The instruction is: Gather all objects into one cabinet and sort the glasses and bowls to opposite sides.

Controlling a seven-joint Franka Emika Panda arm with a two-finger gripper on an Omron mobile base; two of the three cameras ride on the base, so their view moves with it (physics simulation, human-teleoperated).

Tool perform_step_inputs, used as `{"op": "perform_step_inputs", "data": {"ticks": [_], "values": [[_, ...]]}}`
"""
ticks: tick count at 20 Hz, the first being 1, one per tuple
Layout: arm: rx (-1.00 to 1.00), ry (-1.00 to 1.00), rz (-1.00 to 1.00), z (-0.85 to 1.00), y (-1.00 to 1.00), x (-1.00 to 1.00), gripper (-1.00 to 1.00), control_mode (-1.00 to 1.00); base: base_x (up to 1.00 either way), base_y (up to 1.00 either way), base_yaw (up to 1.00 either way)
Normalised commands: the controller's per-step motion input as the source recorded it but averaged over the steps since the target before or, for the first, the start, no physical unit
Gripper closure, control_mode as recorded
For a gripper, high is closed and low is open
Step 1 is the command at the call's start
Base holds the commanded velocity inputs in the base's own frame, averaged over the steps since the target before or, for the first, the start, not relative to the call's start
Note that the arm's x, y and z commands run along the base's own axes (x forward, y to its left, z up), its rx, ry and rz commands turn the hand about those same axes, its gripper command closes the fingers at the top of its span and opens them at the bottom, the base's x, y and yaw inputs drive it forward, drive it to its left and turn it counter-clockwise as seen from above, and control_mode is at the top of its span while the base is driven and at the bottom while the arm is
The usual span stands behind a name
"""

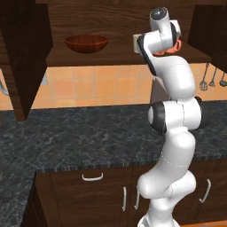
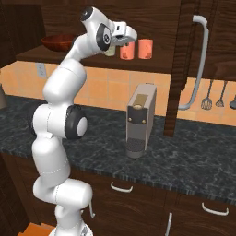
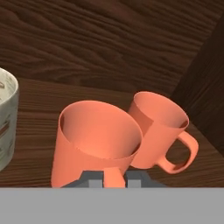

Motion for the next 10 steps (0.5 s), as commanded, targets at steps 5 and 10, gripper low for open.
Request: {"op": "perform_step_inputs", "data": {"ticks": [5,10], "values": [[-0.06,-0.02,0.0,-0.54,0.0,0.12,1.0,-1.0,0.0,0.0,0.0],[-0.04,-0.04,0.0,-0.6,0.0,0.12,1.0,-1.0,0.0,0.0,0.0]]}}
